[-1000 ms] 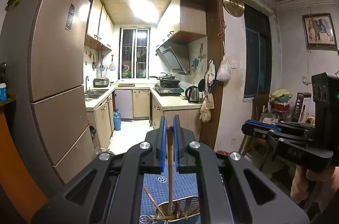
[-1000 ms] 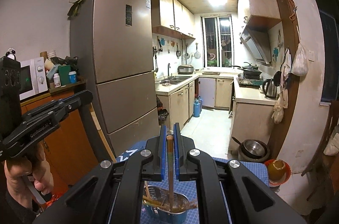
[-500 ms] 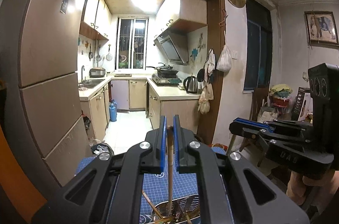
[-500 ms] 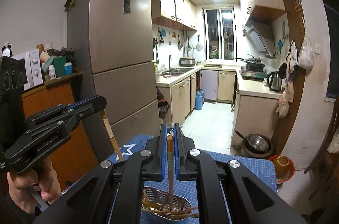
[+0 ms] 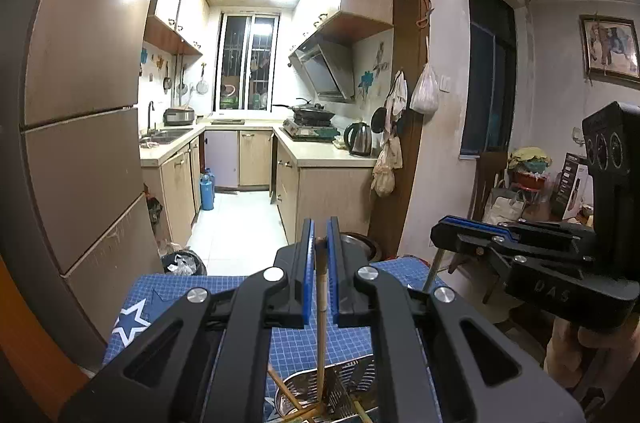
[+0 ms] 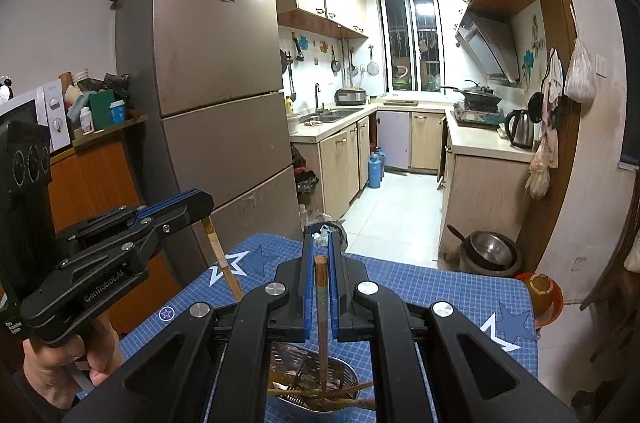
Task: Organize utensils
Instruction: 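Open the left gripper to release its chopstick while the right gripper releases its chopstick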
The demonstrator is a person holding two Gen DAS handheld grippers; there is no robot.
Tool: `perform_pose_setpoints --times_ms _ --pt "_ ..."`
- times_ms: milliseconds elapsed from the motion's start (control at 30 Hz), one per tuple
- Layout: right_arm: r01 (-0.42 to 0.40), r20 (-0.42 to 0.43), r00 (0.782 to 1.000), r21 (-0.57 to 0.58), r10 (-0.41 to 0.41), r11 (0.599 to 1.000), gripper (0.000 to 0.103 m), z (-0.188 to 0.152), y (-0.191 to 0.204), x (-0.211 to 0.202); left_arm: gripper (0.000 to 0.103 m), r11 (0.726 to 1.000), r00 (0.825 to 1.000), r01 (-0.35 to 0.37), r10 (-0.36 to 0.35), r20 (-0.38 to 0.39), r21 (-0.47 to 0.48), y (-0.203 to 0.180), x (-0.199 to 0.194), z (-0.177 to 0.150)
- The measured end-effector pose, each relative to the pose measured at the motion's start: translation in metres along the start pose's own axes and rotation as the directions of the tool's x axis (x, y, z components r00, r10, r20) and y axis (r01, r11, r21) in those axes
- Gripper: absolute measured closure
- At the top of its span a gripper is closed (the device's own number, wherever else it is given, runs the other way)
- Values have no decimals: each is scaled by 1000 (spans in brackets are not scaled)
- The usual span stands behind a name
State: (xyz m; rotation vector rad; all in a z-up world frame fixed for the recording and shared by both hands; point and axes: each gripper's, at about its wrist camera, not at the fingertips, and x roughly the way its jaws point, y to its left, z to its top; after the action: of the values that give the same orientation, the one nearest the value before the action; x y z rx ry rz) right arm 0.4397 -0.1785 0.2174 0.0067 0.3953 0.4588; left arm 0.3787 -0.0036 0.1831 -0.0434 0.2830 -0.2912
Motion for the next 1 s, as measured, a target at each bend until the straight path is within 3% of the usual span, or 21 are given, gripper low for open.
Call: perform_pose_setpoints --times_ms 200,233,267,333,567,800,867,900,1000 --pt "-13 -28 1000 -7 13 1000 95 -10 0 10 97 1000 1000 -2 2 -14 -9 3 3 -9" --pt "-18 -31 999 -9 18 1000 95 -12 0 11 89 1000 1000 -1 1 -18 -8 2 4 -10" --pt "-19 -33 999 -11 19 1000 95 -12 1 12 72 1000 1000 -3 3 -20 -6 2 4 -11" --pt "-15 -32 999 -11 15 1000 95 -15 0 13 56 1000 1000 -11 11 -15 0 1 3 -14" --pt "0 8 1000 -23 0 1000 90 -12 4 -9 56 1000 1000 -24 24 2 6 -1 -10 -7" --pt "10 119 993 -27 -6 1000 61 -22 23 -75 51 999 997 -30 28 72 34 -18 -63 -1" --pt "12 164 986 -24 -8 1000 48 -34 31 -102 47 998 994 -44 39 107 43 -22 -91 -4" --pt "18 185 983 -23 -13 1000 37 -42 36 -114 46 998 992 -50 44 118 47 -23 -101 -6" --pt "53 242 969 -35 -43 998 30 -72 51 -154 42 994 983 -84 72 167 67 -28 -143 -20"
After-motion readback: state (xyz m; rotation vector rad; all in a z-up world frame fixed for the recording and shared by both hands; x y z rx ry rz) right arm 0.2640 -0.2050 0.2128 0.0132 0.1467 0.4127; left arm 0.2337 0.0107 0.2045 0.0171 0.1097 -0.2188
